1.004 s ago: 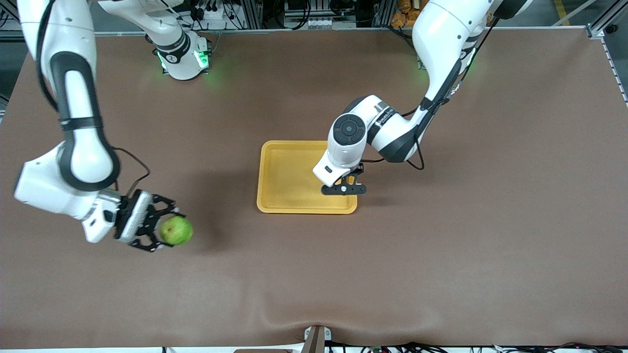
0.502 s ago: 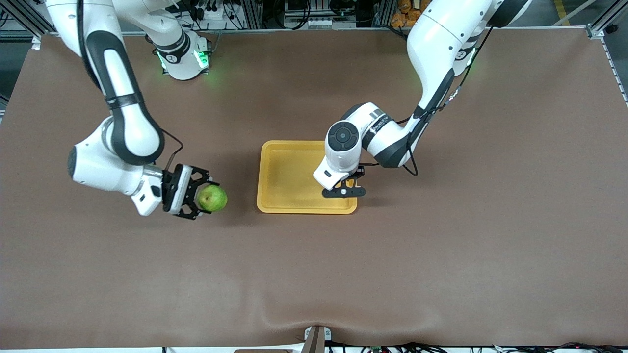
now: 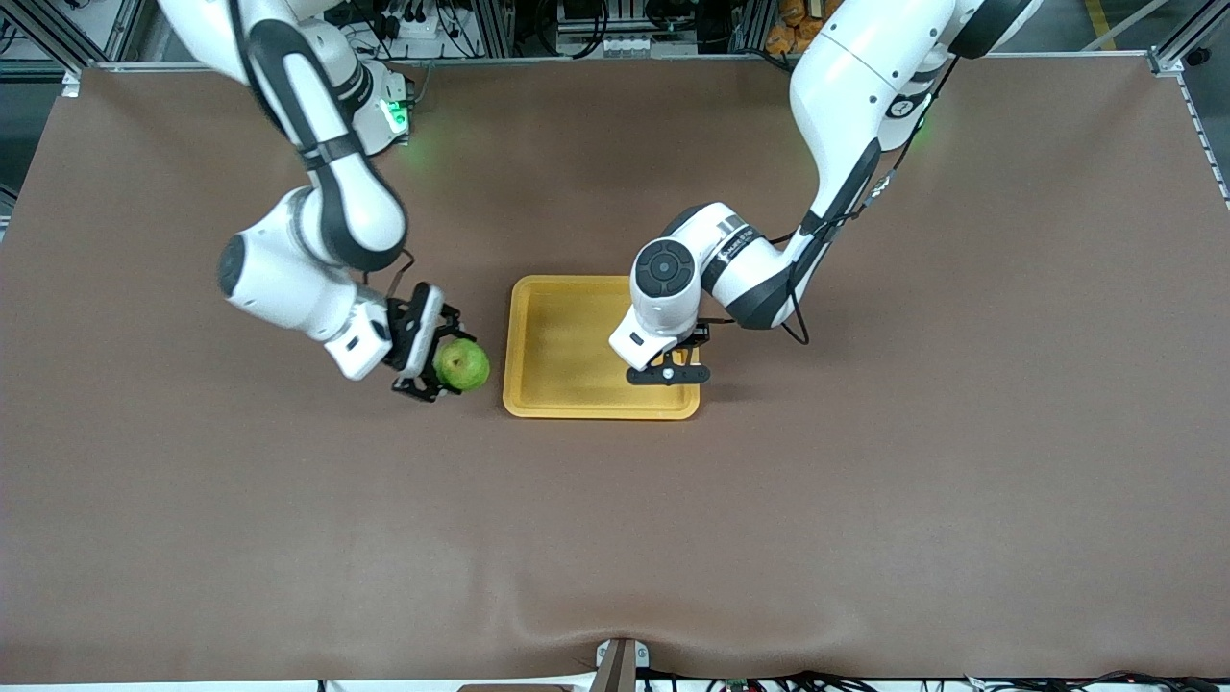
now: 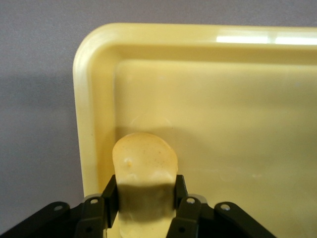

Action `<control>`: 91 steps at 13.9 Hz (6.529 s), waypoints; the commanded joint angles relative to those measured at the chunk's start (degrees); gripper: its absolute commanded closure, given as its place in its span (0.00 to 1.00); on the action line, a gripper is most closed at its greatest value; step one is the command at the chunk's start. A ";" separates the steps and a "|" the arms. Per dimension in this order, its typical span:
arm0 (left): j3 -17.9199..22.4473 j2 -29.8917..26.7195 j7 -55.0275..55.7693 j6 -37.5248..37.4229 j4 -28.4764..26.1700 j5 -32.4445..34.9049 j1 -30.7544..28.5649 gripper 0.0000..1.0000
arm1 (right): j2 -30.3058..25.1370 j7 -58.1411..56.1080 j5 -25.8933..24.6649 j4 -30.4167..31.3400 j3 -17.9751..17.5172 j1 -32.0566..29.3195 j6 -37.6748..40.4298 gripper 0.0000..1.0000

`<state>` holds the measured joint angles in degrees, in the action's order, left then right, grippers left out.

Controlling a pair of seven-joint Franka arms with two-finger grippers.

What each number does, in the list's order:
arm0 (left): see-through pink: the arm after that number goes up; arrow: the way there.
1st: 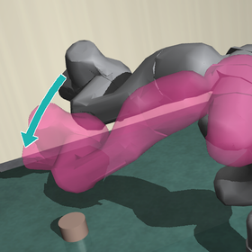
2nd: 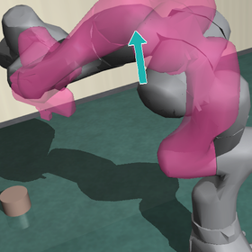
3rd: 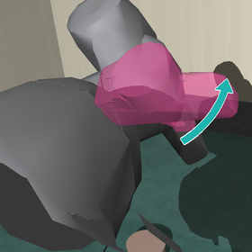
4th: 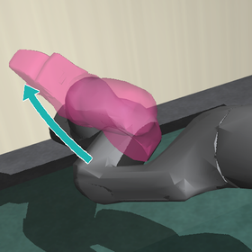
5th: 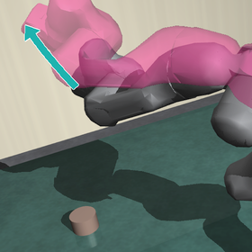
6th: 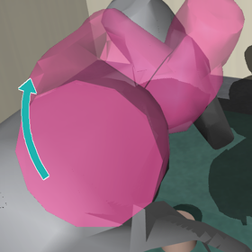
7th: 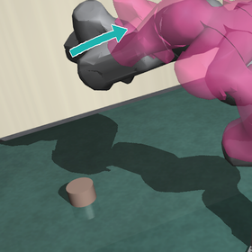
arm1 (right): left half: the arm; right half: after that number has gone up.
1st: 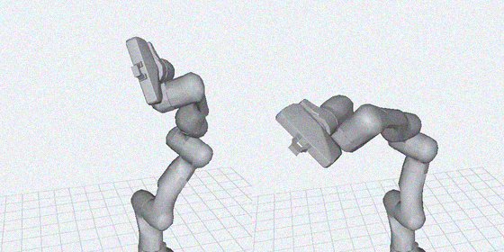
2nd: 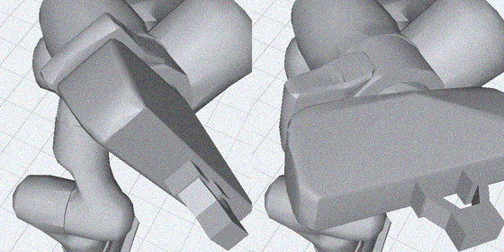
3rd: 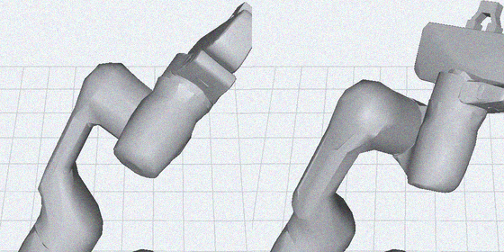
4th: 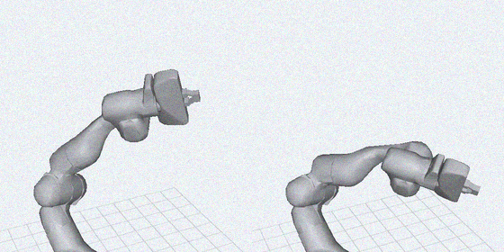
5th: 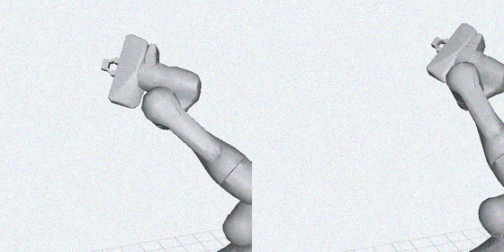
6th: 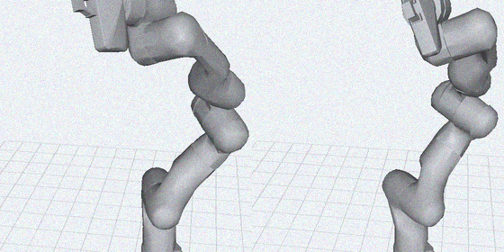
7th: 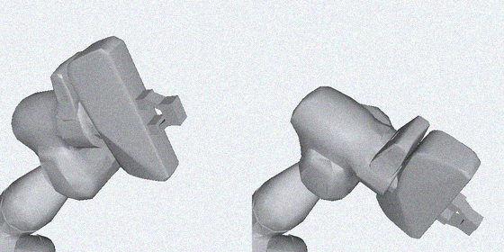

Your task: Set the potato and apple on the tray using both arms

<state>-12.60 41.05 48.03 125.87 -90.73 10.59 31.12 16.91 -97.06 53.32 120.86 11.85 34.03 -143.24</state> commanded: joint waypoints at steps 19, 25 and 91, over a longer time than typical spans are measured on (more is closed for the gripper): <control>-0.06 -14.84 -2.94 -21.00 8.55 1.28 -10.19 0.00 | 9.45 -4.45 27.09 4.04 0.28 20.02 -18.83 0.94; -0.50 -20.91 -10.20 -26.02 8.55 1.28 -15.73 0.00 | 11.04 -13.41 38.34 3.68 0.28 20.11 -18.48 0.00; 8.82 -48.35 -42.14 -44.66 -0.06 -9.45 -29.01 0.00 | -22.44 99.45 -53.77 -22.51 -9.13 -34.73 52.89 0.00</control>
<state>-3.91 -6.62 6.86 82.39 -91.26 2.34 2.61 -5.04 4.00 -0.12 98.70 1.75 -0.53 -90.59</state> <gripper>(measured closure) 0.000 0.000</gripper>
